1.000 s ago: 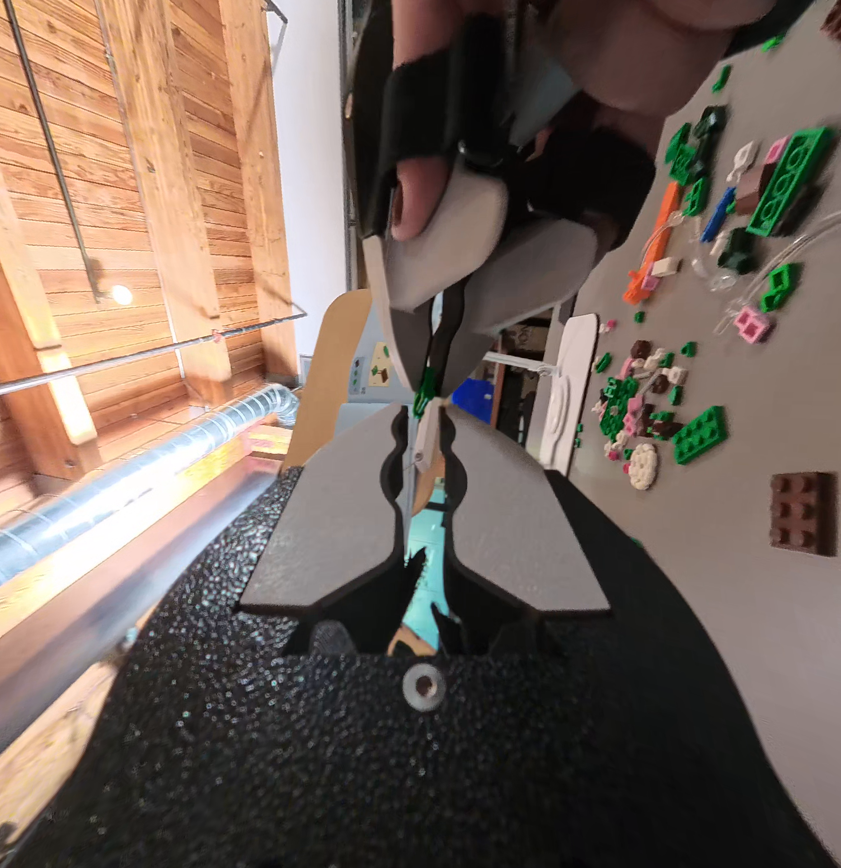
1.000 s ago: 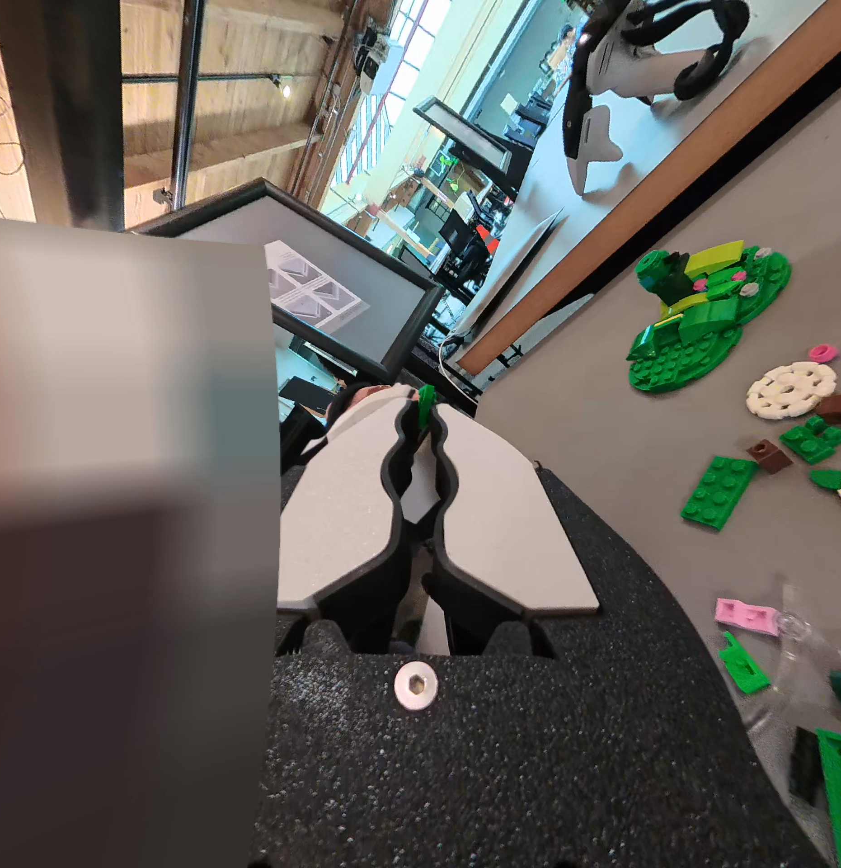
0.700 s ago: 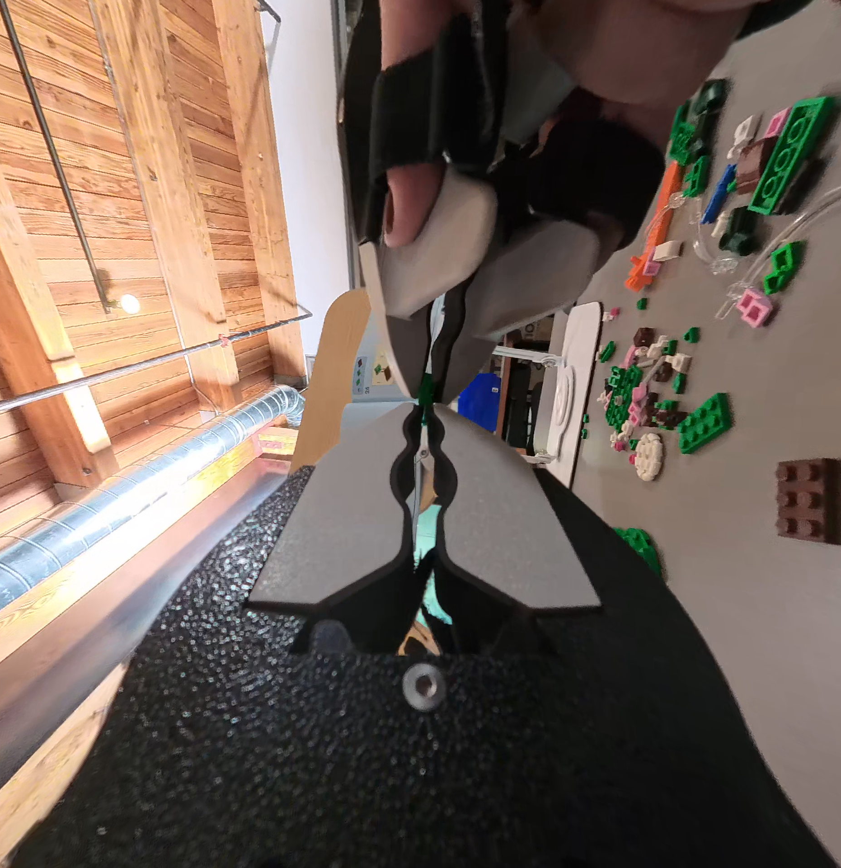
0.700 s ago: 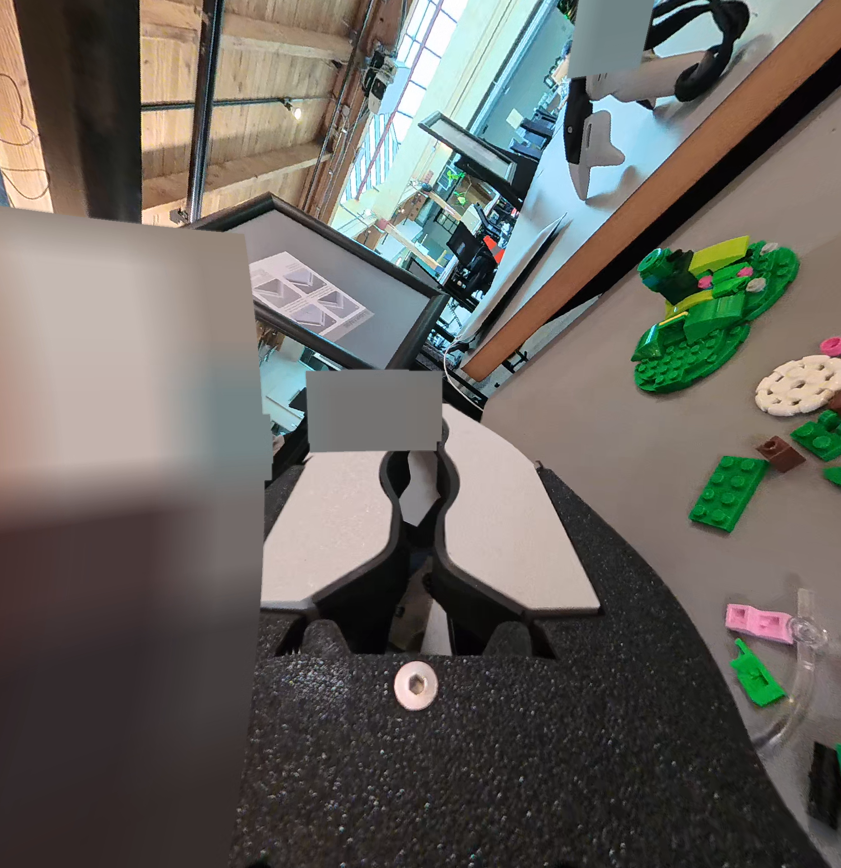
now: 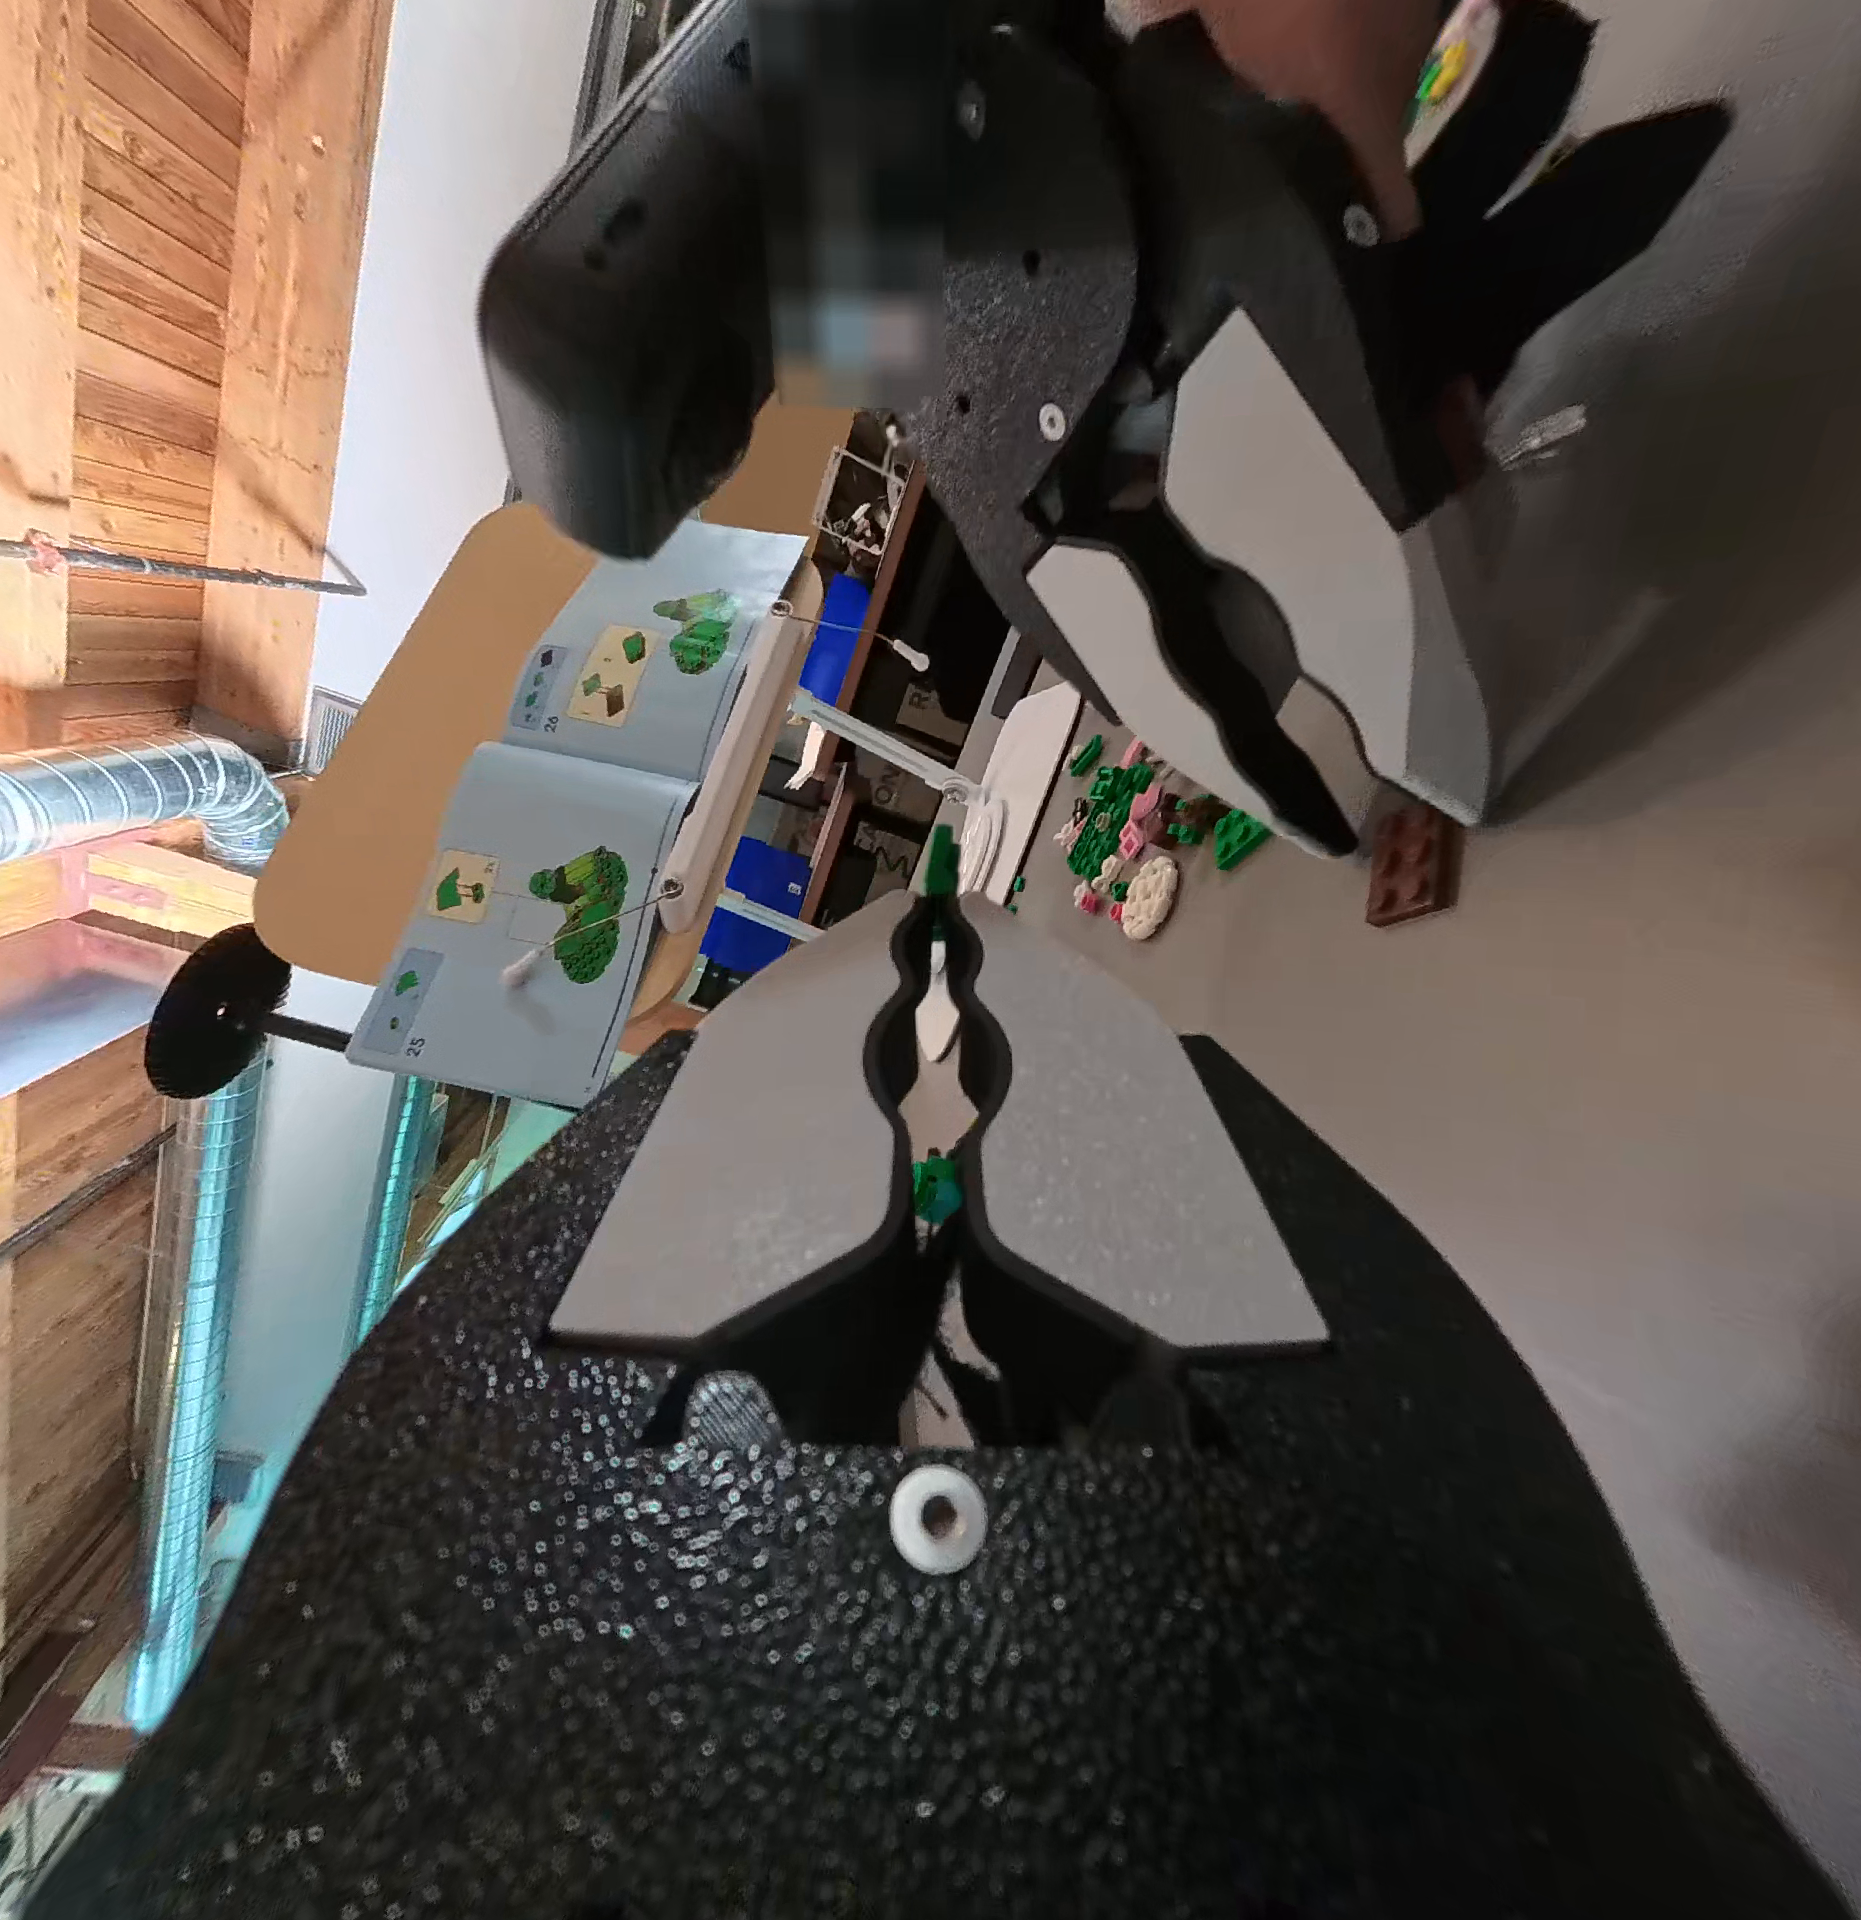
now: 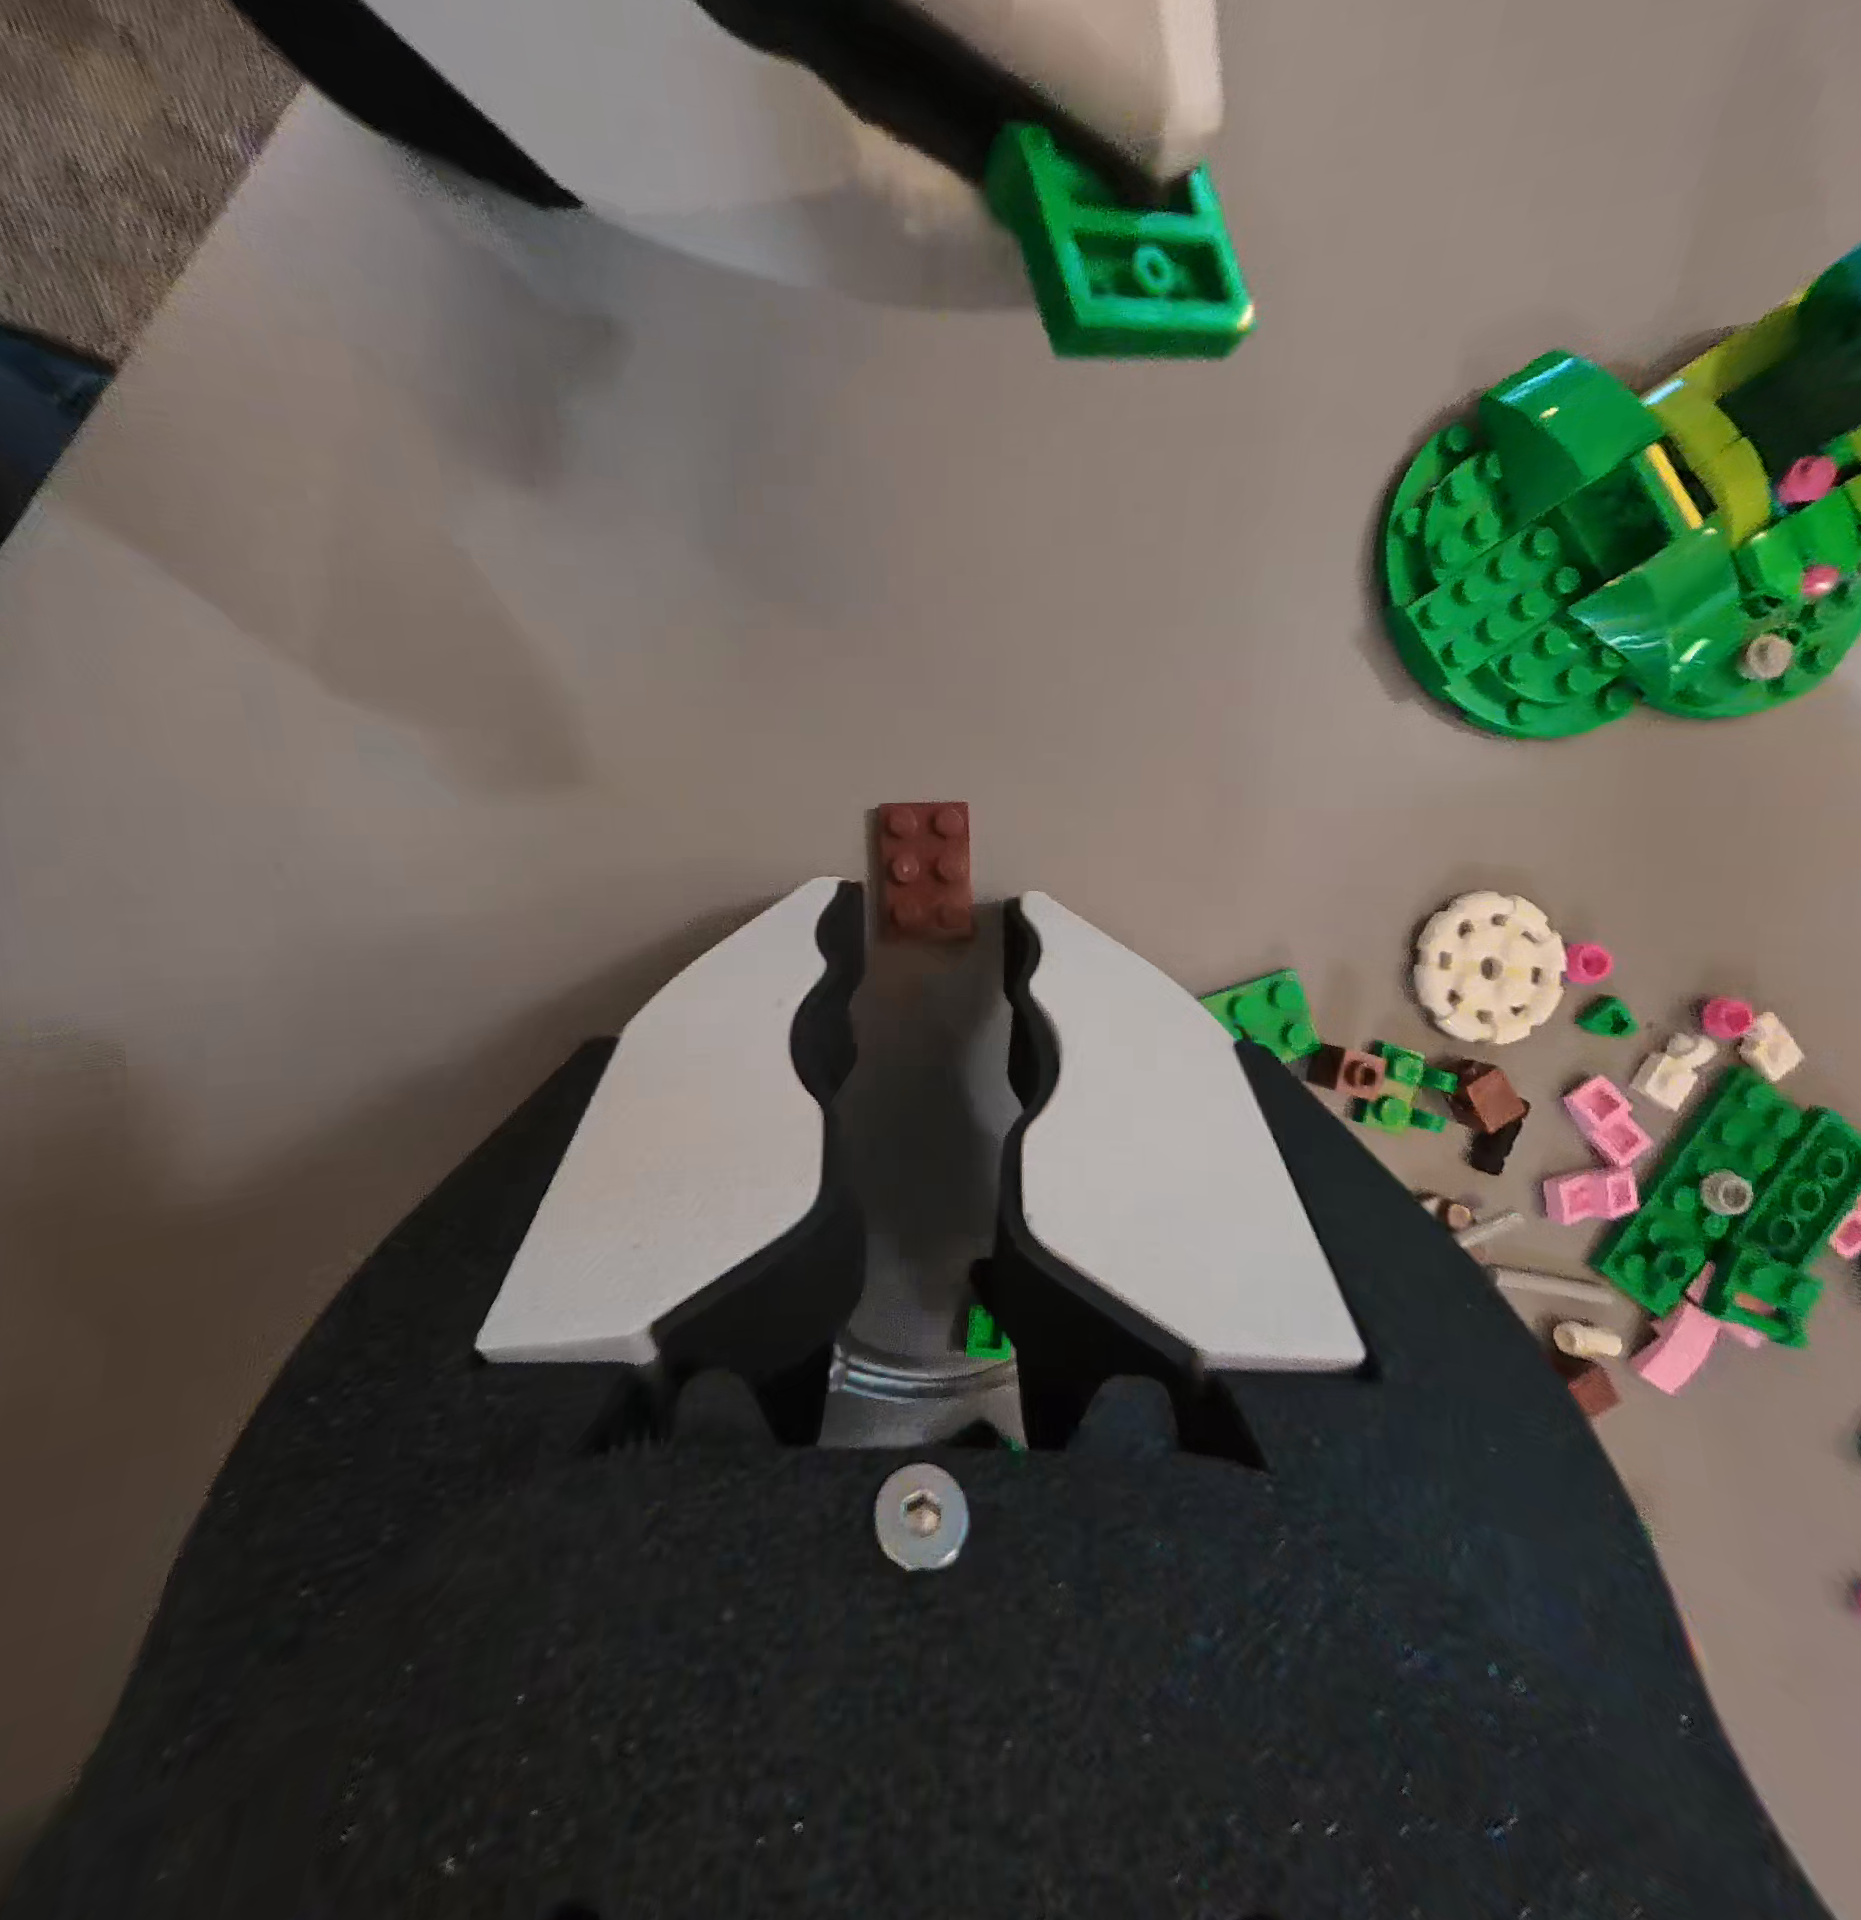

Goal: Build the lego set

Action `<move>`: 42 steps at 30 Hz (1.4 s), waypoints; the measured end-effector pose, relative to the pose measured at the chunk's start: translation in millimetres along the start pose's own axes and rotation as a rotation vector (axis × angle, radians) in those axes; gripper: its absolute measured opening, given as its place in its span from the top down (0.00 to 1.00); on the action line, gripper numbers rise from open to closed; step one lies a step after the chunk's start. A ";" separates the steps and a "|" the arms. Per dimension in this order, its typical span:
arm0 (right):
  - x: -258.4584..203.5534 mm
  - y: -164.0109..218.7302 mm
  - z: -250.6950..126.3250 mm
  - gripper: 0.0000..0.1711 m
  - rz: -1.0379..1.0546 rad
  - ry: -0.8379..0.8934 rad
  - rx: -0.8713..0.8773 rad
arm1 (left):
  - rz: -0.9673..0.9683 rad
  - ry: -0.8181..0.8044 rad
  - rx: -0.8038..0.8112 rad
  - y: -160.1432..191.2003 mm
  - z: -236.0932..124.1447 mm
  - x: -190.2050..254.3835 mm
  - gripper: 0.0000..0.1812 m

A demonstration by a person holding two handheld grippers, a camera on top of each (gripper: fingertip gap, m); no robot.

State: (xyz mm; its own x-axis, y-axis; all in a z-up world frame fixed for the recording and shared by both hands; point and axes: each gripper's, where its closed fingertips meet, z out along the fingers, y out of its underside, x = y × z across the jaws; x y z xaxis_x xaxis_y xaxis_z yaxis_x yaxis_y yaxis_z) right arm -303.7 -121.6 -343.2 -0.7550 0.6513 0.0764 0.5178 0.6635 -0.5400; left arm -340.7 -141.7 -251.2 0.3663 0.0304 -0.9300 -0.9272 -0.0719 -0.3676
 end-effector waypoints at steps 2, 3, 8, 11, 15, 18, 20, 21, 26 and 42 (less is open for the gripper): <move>-0.8 -0.2 0.5 0.91 -0.027 0.001 -0.032 | -0.009 0.027 0.005 -1.5 0.0 3.5 0.99; -0.2 0.1 0.1 0.91 -0.051 0.016 -0.044 | -0.017 0.040 0.006 -2.1 -0.1 5.1 0.99; 16.4 -4.1 -15.5 0.91 -0.329 0.314 -0.025 | -0.166 0.203 0.000 -3.7 -1.7 21.3 0.99; 26.5 -18.6 -41.0 0.91 -0.599 0.615 0.027 | -0.352 0.308 0.048 -12.4 -3.0 24.6 0.99; 23.3 -36.8 -74.7 0.91 -0.948 0.955 0.010 | -0.575 0.373 0.144 -28.2 -3.7 16.1 0.99; 14.7 -50.2 -97.1 0.91 -1.182 1.157 -0.035 | -0.619 0.349 0.198 -38.5 -3.2 4.0 0.99; 9.2 -58.0 -112.8 0.91 -1.297 1.270 -0.064 | -0.601 0.328 0.236 -48.4 -2.4 -4.3 0.99; 6.5 -61.8 -120.8 0.91 -1.344 1.323 -0.072 | -0.587 0.326 0.253 -54.0 -1.6 -7.3 0.99; -7.6 -70.6 -151.1 0.91 -1.529 1.487 -0.132 | -0.554 0.271 0.333 -78.1 3.7 -23.1 0.99; -14.7 14.9 -89.0 0.91 -1.024 0.897 -0.196 | -0.529 0.385 0.227 -77.5 9.2 -3.8 0.99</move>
State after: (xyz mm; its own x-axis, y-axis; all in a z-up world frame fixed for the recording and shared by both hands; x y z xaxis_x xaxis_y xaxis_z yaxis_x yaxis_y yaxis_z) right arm -249.0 -88.5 -277.8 -0.3531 -0.1931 0.9155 -0.0035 0.9787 0.2051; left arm -270.9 -127.1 -219.2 0.7364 -0.3550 -0.5760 -0.5945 0.0669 -0.8013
